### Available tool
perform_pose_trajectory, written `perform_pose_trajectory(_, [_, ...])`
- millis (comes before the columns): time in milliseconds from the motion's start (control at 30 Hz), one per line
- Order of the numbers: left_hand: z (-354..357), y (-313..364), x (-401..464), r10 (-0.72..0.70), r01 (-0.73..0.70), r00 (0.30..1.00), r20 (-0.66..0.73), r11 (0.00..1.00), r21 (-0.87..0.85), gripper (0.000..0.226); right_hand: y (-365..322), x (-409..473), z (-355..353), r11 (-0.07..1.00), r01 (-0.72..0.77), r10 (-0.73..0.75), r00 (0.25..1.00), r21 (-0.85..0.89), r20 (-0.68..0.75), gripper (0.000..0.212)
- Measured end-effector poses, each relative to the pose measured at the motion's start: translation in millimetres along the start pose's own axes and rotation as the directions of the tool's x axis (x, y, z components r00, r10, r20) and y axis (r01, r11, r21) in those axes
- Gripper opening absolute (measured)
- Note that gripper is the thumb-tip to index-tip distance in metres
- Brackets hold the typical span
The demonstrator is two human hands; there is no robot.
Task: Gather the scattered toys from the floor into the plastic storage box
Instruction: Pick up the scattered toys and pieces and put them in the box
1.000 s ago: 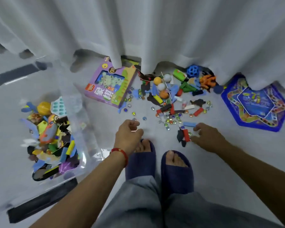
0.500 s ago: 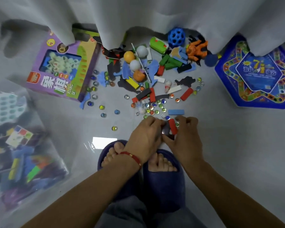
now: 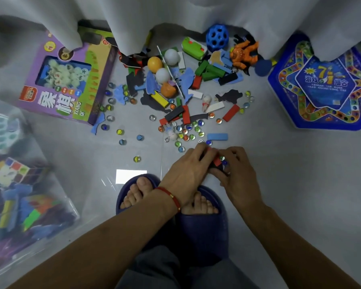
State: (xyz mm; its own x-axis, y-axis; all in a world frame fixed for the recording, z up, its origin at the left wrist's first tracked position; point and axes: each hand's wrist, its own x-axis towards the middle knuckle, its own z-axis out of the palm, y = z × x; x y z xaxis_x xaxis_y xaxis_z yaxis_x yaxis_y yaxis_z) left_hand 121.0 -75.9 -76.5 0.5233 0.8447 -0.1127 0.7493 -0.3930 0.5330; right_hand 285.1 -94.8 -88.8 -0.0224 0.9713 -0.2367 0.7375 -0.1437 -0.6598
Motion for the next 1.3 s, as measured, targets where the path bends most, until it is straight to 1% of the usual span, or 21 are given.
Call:
perform_pose_trajectory(67, [-1, 0, 2, 0.028, -0.029, 0.999, 0.018, 0.998, 0.054, 0.072, 2, 1, -4, 0.999, 0.035, -0.035, 0.999, 0.000, -0.001, 0.036])
perform_pose_trajectory(167, [1, -1, 3, 0.043, -0.046, 0.999, 0.032, 0.993, 0.104, 0.066, 10, 4, -13, 0.994, 0.101, -0.099, 0.994, -0.042, 0.051, 0.034])
perform_pose_trajectory(300, [-3, -4, 9, 0.081, -0.084, 0.996, 0.026, 0.972, 0.220, 0.068, 16, 2, -20, 0.970, 0.180, -0.164, 0.981, -0.162, 0.108, 0.032])
perform_pose_trajectory(467, [-4, 0, 12, 0.106, -0.096, 0.994, -0.026, 0.963, 0.250, 0.045, 17, -10, -23, 0.934, 0.194, -0.177, 0.981, -0.301, 0.082, 0.020])
perform_pose_trajectory(500, [-5, 1, 12, 0.098, -0.088, 0.995, -0.026, 0.964, 0.252, 0.046, 18, -12, -21, 0.930, 0.169, -0.157, 0.986, -0.327, 0.063, 0.019])
perform_pose_trajectory(567, [-5, 1, 13, 0.104, -0.097, 0.995, -0.011, 0.962, 0.254, 0.044, 16, -15, -15, 0.951, 0.008, 0.002, 0.999, -0.309, 0.033, 0.021])
perform_pose_trajectory(633, [-8, 4, 13, 0.120, -0.121, 0.993, 0.017, 0.963, 0.242, 0.031, 15, -13, -10, 0.964, -0.119, 0.130, 0.991, -0.236, 0.030, 0.025])
perform_pose_trajectory(733, [-8, 7, 10, 0.134, -0.138, 0.990, 0.032, 0.963, 0.233, 0.035, 15, -14, -11, 0.947, -0.043, 0.068, 0.996, -0.319, 0.065, 0.025])
perform_pose_trajectory(833, [-3, 9, 8, 0.143, -0.155, 0.988, 0.062, 0.944, 0.291, 0.043, 16, -17, -16, 0.936, 0.055, -0.074, 0.996, -0.348, -0.041, 0.021])
perform_pose_trajectory(867, [-1, 10, 9, 0.125, -0.145, 0.989, 0.081, 0.940, 0.310, 0.044, 17, -20, -16, 0.943, 0.052, -0.084, 0.993, -0.329, -0.084, 0.021])
perform_pose_trajectory(900, [0, 11, 10, 0.108, -0.133, 0.990, 0.094, 0.938, 0.320, 0.044, 15, -21, -18, 0.970, -0.015, -0.011, 0.995, -0.244, -0.103, 0.019])
perform_pose_trajectory(967, [0, 11, 11, 0.070, -0.104, 0.991, 0.115, 0.942, 0.318, 0.041, 6, -21, -23, 0.972, -0.223, 0.230, 0.965, 0.068, -0.126, 0.015])
perform_pose_trajectory(1000, [-2, 11, 12, 0.054, -0.088, 0.992, 0.114, 0.943, 0.320, 0.040, 2, -19, -28, 0.903, -0.317, 0.357, 0.929, 0.290, -0.097, 0.015])
perform_pose_trajectory(1033, [-4, 11, 13, 0.044, -0.078, 0.993, 0.113, 0.944, 0.321, 0.040, -3, -17, -36, 0.751, -0.375, 0.462, 0.887, 0.543, -0.027, 0.016])
perform_pose_trajectory(1067, [-5, 10, 15, 0.036, -0.067, 0.994, 0.107, 0.950, 0.304, 0.042, -8, -15, -46, 0.505, -0.389, 0.526, 0.847, 0.770, 0.083, 0.016])
perform_pose_trajectory(1100, [-7, 9, 17, 0.011, -0.040, 0.993, 0.114, 0.965, 0.259, 0.044, -14, -16, -57, 0.195, -0.361, 0.528, 0.822, 0.912, 0.212, 0.015])
perform_pose_trajectory(1133, [-13, 10, 18, -0.051, 0.030, 0.991, 0.123, 0.985, 0.173, 0.046, -16, -19, -68, -0.092, -0.311, 0.467, 0.826, 0.946, 0.317, 0.013])
perform_pose_trajectory(1167, [-19, 12, 19, -0.156, 0.150, 0.980, 0.120, 0.987, 0.057, 0.045, -16, -22, -77, -0.291, -0.281, 0.378, 0.844, 0.915, 0.380, 0.011])
perform_pose_trajectory(1200, [-23, 15, 18, -0.272, 0.283, 0.956, 0.108, 0.954, -0.101, 0.041, -15, -26, -82, -0.414, -0.286, 0.282, 0.863, 0.864, 0.420, 0.011])
perform_pose_trajectory(1233, [-28, 17, 17, -0.381, 0.396, 0.918, 0.108, 0.873, -0.284, 0.035, -13, -27, -85, -0.482, -0.316, 0.186, 0.875, 0.817, 0.448, 0.012])
perform_pose_trajectory(1300, [-34, 24, 14, -0.565, 0.561, 0.800, 0.203, 0.584, -0.587, 0.024, -6, -25, -82, -0.529, -0.394, -0.004, 0.887, 0.752, 0.462, 0.016])
